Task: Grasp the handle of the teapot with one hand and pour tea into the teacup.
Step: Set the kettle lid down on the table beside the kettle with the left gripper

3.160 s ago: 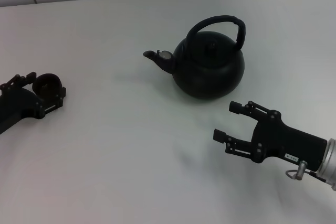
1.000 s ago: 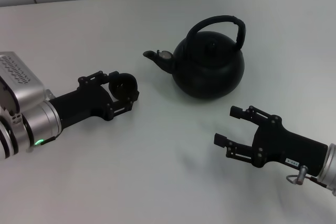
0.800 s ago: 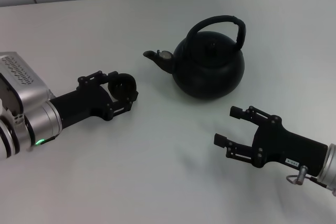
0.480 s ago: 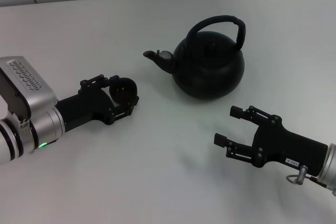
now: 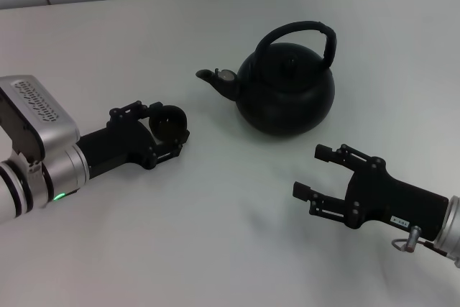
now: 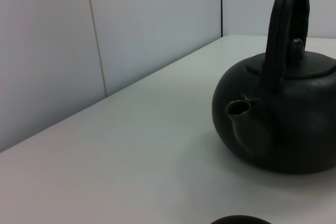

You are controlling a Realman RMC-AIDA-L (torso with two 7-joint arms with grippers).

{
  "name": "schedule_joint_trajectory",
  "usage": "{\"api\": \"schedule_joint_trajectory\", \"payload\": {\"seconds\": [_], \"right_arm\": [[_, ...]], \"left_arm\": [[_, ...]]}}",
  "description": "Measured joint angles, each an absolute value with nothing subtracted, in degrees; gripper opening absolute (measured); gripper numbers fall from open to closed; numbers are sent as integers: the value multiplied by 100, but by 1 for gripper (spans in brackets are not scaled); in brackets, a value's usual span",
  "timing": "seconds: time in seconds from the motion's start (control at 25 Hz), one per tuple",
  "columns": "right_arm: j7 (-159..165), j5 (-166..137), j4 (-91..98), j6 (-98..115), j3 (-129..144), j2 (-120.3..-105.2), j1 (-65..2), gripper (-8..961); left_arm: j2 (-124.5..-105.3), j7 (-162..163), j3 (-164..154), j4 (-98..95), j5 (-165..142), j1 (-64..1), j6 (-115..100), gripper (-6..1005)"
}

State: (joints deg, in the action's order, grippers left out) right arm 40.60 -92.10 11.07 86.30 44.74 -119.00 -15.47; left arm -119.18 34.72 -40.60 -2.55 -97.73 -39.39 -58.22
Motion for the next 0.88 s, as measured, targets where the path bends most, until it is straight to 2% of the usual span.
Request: {"api": "schedule_joint_trajectory", "payload": {"seconds": [0.88], "right_arm": [[4061, -9218, 1107, 8613, 4474, -11900, -1538, 819]], "left_arm": [[-11918, 3377, -4025, -168, -9775, -3955, -5712, 830]]}}
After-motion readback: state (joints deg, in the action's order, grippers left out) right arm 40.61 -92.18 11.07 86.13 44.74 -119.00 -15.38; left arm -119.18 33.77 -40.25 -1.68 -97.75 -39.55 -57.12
